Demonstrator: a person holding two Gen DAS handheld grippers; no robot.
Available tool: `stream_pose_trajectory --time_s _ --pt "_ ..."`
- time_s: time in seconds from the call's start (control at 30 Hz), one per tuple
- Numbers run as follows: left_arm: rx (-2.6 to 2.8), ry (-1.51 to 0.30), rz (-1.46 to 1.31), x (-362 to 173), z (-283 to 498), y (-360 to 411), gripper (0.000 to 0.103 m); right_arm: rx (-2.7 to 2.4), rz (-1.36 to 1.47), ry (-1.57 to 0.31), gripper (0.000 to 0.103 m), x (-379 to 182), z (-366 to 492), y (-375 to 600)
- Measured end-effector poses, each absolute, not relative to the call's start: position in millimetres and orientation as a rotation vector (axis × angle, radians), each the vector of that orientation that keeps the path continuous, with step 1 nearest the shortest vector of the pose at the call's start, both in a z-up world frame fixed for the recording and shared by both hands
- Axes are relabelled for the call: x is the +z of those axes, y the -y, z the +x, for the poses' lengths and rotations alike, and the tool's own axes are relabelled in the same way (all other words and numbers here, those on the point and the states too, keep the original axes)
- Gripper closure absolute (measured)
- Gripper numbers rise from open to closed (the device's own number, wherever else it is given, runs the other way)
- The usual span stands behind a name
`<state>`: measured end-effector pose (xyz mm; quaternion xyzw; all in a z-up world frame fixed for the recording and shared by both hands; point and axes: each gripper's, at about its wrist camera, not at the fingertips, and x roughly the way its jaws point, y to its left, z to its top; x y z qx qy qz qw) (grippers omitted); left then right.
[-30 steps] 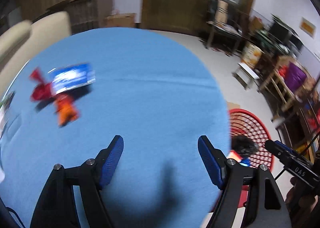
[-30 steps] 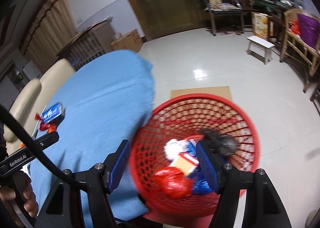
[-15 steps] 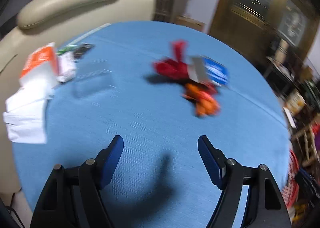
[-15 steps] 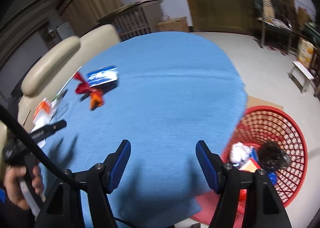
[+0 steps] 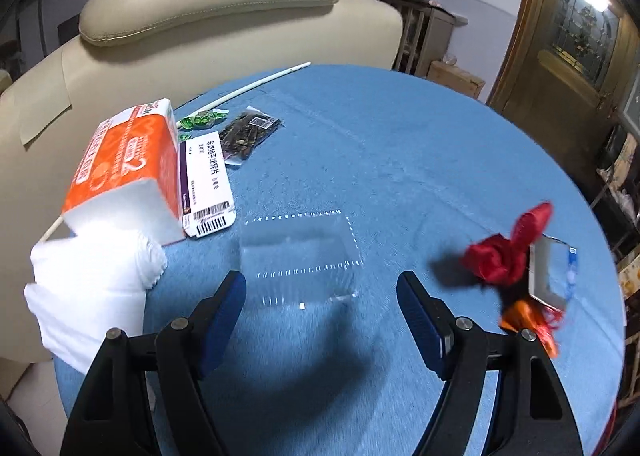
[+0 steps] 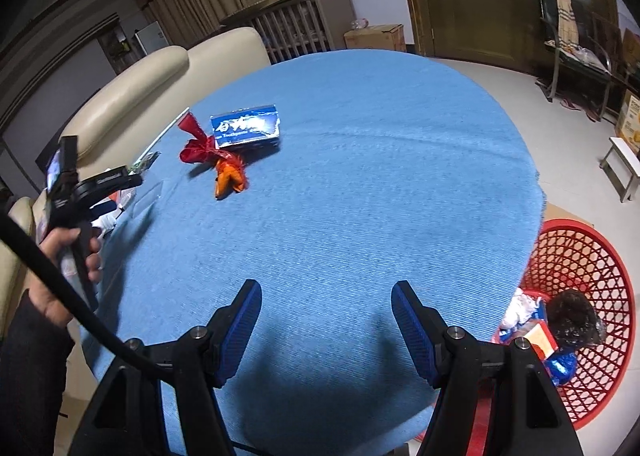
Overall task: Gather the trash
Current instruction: 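Grasp the clear plastic container with the left tool, then hold the container in the left tool while the right tool grasps the orange mesh bag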
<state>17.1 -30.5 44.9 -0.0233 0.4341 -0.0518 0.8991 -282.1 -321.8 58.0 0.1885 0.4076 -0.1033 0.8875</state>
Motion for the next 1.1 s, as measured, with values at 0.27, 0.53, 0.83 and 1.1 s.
stream_pose_trajectory --time_s 0.27,0.53,0.83,1.1 --pt "-0.020 -0.897 -0.029 35 42 34 0.025 -0.185 0.407 -0.861 0.032 52 -262 326" --pt "-0.061 -0.915 -0.005 26 55 33 0.025 -0.156 0.420 -0.870 0.032 49 -246 326" --pt "-0.138 -0.874 0.028 32 46 35 0.034 -0.145 0.413 -0.887 0.032 46 -229 319" --pt "-0.147 -0.866 0.039 36 -6 31 0.034 -0.102 0.361 -0.884 0.032 50 -201 298"
